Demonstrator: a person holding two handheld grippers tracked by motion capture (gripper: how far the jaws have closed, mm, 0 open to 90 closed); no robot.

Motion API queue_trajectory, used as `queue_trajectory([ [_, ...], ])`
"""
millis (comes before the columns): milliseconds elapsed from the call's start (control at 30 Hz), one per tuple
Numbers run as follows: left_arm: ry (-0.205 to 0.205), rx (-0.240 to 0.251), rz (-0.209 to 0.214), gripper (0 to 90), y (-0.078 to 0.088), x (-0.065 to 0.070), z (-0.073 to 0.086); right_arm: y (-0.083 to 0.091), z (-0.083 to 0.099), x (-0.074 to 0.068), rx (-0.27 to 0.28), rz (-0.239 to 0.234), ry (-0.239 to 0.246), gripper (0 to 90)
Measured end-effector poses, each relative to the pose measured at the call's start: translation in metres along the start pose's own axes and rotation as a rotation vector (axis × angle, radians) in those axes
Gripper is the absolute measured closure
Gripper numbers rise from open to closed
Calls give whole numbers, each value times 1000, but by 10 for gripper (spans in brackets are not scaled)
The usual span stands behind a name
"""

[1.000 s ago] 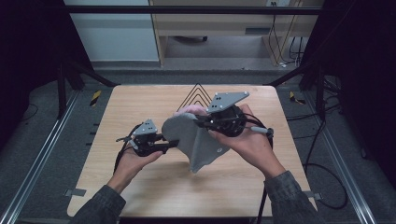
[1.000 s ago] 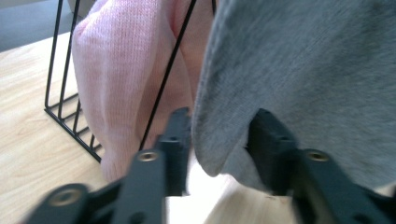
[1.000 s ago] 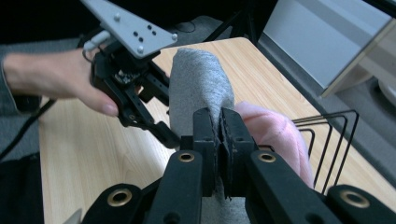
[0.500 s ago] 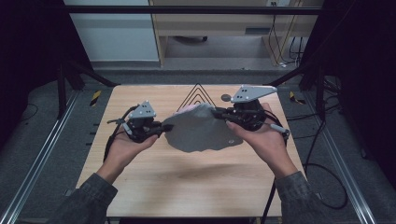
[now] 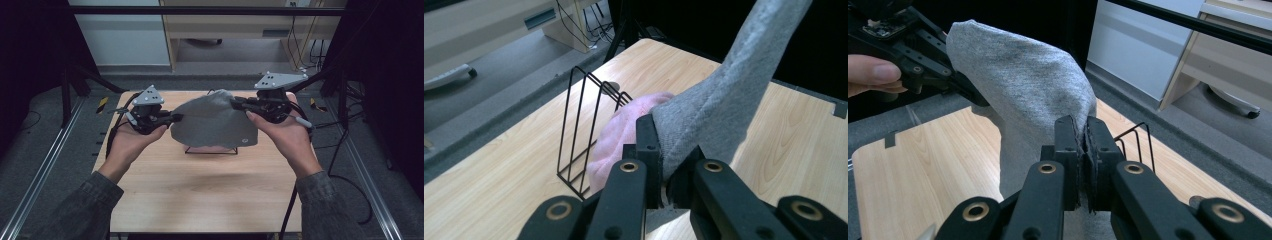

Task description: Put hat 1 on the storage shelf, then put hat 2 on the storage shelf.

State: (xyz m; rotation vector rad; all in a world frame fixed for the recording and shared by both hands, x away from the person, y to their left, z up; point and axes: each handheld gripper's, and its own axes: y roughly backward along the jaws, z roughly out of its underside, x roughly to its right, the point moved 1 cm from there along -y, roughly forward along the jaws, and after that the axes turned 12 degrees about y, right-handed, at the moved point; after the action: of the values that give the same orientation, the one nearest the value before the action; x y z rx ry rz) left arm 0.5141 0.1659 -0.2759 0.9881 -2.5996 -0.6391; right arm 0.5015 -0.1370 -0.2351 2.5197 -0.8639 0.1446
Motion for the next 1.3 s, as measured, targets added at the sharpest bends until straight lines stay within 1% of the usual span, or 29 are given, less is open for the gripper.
queue_trajectory([
  [167,-7,7,-3,865,3,1,-7,1,-2,4,0,7,-5,862],
  [233,0,13,9,865,5,1,-13,1,-3,6,4,9,-9,861],
  [267,0,13,9,865,5,1,-13,1,-3,6,4,9,-9,861],
  [367,-8,19,16,865,8,3,-21,1,-5,13,8,14,-16,862],
  [467,-24,17,15,865,11,4,-29,0,-7,21,26,14,-32,862],
  [533,-11,28,20,865,12,4,-33,-1,-8,25,35,19,-36,862],
  [667,-2,25,-6,865,9,4,-41,-4,-12,33,42,45,-54,862],
  [733,5,28,-16,865,6,3,-45,-6,-13,37,47,66,-56,862],
  [767,1,31,-25,864,5,3,-49,-7,-14,39,51,78,-60,862],
  [833,-5,34,-31,864,1,-1,-57,-9,-15,45,72,101,-64,862],
  [900,-1,59,-20,863,-2,-6,-67,-11,-15,52,103,130,-71,862],
  [933,-2,65,-17,863,-4,-9,-70,-12,-15,56,123,138,-78,862],
  [1000,-13,74,-25,864,-11,-14,-76,-17,-13,65,135,150,-88,862],
  [1033,-16,76,-29,863,-14,-17,-78,-20,-12,70,133,154,-91,862],
  [1067,-10,87,-30,864,-17,-20,-80,-23,-11,74,133,160,-96,862],
  [1100,-1,94,-27,864,-20,-22,-81,-25,-10,77,139,163,-105,862],
  [1200,-5,127,-35,864,-25,-26,-83,-29,-6,85,169,177,-130,862],
  [1300,8,162,-50,865,-30,-31,-86,-31,-8,87,173,196,-122,862],
])
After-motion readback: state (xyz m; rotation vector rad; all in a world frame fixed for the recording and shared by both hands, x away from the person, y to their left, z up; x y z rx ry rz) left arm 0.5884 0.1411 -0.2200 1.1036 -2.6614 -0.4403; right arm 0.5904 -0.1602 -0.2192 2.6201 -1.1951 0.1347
